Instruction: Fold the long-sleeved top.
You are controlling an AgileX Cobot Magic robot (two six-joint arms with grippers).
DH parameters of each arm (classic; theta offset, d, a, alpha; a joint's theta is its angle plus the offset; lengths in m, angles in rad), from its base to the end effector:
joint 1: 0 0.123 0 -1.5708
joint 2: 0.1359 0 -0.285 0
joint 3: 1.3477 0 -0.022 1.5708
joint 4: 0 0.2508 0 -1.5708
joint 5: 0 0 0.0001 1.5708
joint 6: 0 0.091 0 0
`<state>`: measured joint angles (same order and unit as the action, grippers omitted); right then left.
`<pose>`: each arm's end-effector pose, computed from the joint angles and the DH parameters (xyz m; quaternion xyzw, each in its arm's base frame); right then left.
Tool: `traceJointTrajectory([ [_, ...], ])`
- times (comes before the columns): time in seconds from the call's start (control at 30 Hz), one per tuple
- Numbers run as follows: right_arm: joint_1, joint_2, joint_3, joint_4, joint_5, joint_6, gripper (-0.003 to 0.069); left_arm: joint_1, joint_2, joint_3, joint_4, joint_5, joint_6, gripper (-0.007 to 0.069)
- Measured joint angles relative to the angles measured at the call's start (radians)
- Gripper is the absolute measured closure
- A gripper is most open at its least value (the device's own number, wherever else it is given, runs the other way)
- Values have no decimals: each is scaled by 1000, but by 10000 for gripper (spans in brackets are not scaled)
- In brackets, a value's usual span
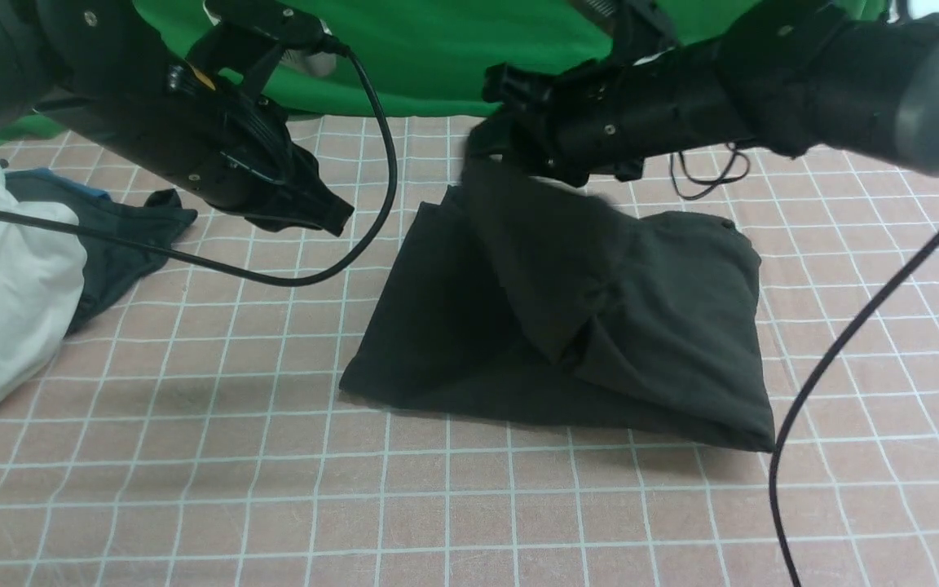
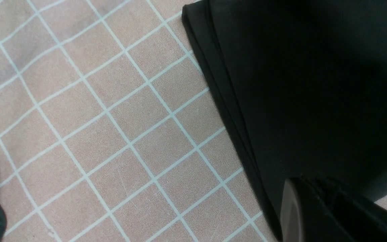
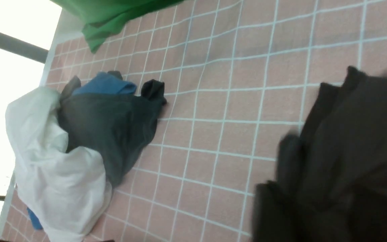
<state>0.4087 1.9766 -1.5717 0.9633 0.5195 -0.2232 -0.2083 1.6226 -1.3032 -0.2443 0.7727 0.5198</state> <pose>0.4064 0.2165 0.2605 0.0214 0.8773 0.3868 0.2832 0.3407 -0.0877 0.2917 0.2833 0.9120 -0.0618 0.2902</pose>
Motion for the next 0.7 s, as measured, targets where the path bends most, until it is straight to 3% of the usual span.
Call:
traceJointTrajectory([
  [0.13,-12,-19,-17,-1,34,-13,75,0,0,0,-3,5,0,608],
  [0.27,-64,-94,-23,-83,95,-31,99,0,-1,0,-24,6,0,608],
  [0.4,-103,-187,-18,-359,222,0,319,0,-1,0,-82,6,0,608],
  [0.53,-60,-185,54,-503,293,17,537,0,-1,0,-167,39,4,608],
  [0.7,-36,-165,133,-602,287,54,613,0,14,81,-297,115,30,601],
])
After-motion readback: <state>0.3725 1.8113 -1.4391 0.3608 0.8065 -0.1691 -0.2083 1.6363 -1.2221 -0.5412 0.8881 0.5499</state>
